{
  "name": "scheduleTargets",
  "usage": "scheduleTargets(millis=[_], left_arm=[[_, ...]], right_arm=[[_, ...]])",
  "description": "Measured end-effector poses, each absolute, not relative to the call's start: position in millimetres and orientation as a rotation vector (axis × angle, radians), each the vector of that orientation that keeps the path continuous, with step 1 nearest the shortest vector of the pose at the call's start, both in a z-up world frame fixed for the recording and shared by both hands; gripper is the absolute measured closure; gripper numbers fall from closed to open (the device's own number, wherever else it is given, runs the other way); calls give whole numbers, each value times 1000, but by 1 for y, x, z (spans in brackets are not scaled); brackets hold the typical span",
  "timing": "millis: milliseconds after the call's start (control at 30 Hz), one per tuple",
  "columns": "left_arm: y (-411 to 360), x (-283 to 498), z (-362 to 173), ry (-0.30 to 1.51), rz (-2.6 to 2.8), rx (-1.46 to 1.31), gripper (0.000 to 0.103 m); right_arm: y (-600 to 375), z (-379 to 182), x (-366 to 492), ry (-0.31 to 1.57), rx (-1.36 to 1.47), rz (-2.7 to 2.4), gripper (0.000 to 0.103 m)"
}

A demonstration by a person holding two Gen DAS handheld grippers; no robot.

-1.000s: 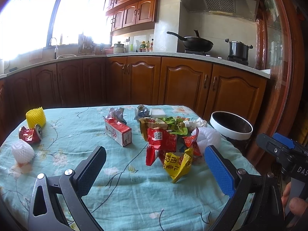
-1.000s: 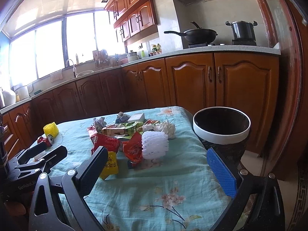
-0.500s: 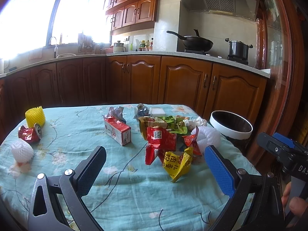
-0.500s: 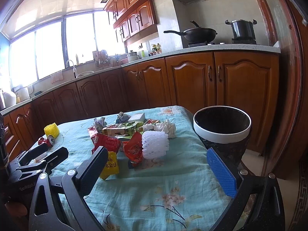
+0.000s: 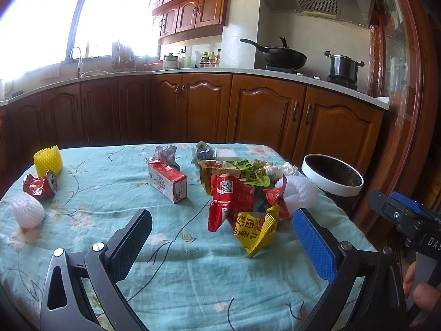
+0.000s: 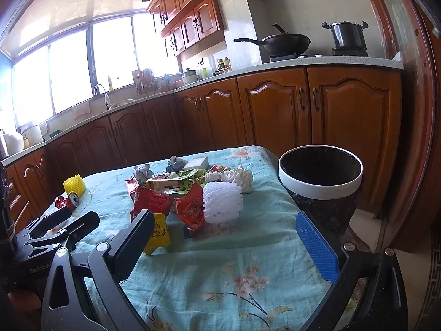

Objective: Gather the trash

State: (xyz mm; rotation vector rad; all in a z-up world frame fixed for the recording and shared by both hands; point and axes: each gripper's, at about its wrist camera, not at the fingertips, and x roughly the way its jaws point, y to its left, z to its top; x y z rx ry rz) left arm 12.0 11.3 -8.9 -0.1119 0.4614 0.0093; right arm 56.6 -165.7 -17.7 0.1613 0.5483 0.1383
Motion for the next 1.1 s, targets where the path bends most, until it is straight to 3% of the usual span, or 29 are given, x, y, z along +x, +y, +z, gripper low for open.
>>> scheduleTargets(millis=[600, 700, 1100], left_arm=[[9, 36, -17, 551, -40, -122, 1], [8, 45, -19, 575, -44, -114, 2], [7, 83, -34, 693, -89, -129, 26]], right_arm=[[-176, -31, 82, 614, 209, 182, 1], [-175, -36, 93, 643, 210, 198, 5], [-166, -74, 149, 799, 246, 286, 21]])
